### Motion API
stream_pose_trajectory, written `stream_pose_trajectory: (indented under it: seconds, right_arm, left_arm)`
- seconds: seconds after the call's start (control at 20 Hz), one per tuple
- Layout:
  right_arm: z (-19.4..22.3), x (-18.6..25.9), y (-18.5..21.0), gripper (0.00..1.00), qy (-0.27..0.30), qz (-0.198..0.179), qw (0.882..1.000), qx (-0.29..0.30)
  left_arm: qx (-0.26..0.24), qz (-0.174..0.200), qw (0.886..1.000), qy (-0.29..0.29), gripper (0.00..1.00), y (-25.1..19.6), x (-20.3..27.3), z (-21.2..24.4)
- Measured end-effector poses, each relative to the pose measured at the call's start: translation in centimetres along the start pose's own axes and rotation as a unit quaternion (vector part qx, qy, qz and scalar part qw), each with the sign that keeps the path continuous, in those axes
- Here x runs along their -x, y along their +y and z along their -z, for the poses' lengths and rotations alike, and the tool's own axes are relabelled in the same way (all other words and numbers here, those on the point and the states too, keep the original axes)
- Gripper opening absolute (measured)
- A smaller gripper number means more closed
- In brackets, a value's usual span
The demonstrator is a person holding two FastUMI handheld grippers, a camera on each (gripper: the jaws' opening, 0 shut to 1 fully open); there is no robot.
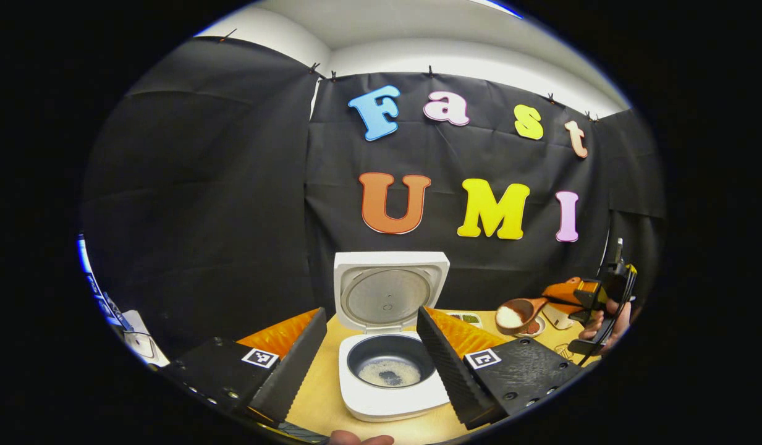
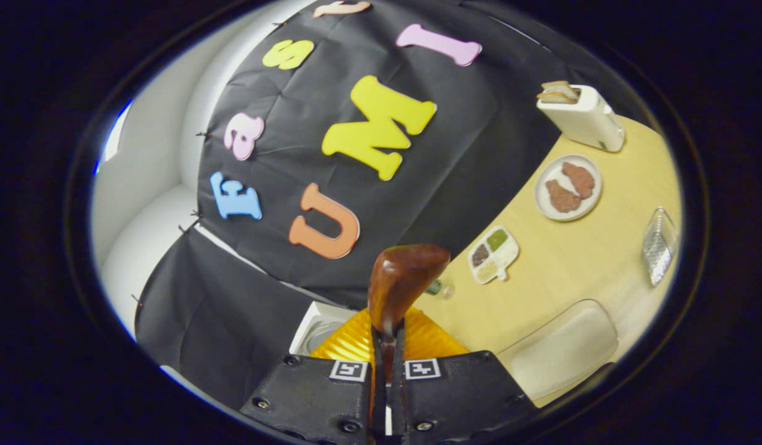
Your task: Close the left gripper, press the button to open the rice cooker; take a wooden spoon from the chopstick holder with the right hand, scoop a spoonful of rice and pour it into the rice cooker, then put the wooden spoon back into the chopstick holder.
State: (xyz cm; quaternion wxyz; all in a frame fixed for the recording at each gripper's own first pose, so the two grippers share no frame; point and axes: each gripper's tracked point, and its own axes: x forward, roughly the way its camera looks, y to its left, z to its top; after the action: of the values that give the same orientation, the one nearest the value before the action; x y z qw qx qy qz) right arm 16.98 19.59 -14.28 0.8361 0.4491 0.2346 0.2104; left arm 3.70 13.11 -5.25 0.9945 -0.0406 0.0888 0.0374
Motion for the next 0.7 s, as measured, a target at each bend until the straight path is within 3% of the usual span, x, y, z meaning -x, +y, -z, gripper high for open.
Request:
stream_pose_trajectory:
  seconds: [0.25,0.35,0.5,0.7]
  right_arm:
    - [5.7,-7.2,2.6,0.08,0.057,0.000,0.997,0.056]
    - [7.8,-9.3,3.1,0.08,0.072,0.008,0.993,0.096]
    - [10.4,-11.5,2.6,0.09,0.087,0.032,0.981,0.170]
    - [12.7,-12.6,1.7,0.09,0.104,0.054,0.967,0.227]
  left_arm:
    - [-0.003,-0.019,1.000,-0.004,0.94,2.9,1.1,0.6]
    - [0.021,-0.023,1.000,0.005,0.94,3.4,1.2,1.2]
    - [0.031,-0.027,0.999,0.011,0.94,4.3,1.4,1.9]
    - [0.035,-0.042,0.998,0.018,0.94,5.9,1.5,3.0]
